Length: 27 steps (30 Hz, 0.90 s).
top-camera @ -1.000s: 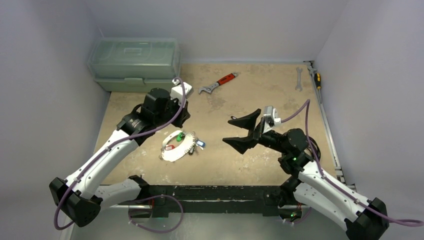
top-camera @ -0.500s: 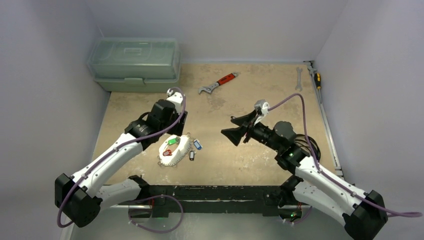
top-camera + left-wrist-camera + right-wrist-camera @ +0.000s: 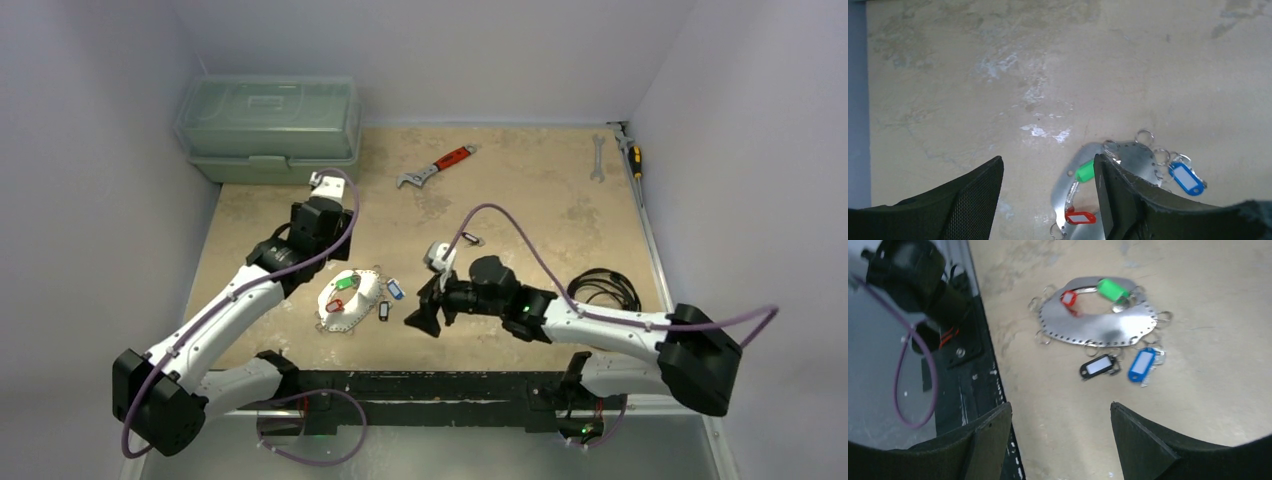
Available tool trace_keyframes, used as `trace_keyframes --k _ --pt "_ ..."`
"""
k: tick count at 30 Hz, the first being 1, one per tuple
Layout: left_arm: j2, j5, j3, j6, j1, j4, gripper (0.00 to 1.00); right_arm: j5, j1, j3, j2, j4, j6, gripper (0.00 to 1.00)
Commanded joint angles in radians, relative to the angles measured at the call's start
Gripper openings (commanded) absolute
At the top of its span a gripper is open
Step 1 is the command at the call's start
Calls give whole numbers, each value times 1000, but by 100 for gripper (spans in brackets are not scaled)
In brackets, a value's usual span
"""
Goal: Put the keys on the keyring
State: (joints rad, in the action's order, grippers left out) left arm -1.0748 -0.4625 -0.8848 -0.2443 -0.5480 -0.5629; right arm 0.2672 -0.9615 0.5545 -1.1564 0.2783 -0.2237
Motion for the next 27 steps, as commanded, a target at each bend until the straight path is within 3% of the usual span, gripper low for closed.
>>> trace_keyframes --k 1,4,8,14,27 --pt "42 -68 0 -44 83 20 66 -27 -80 24 -95 205 144 75" --pt "74 -58 7 -49 130 31 66 -36 -121 -1 -167 354 198 73" --pt "95 -67 6 -50 138 32 67 -124 -197 -8 -296 519 346 68" --pt "115 -80 7 -54 141 31 67 -125 -282 -21 -494 817 523 67" --pt "132 -65 7 -50 143 31 66 -148 -351 125 -739 862 624 55"
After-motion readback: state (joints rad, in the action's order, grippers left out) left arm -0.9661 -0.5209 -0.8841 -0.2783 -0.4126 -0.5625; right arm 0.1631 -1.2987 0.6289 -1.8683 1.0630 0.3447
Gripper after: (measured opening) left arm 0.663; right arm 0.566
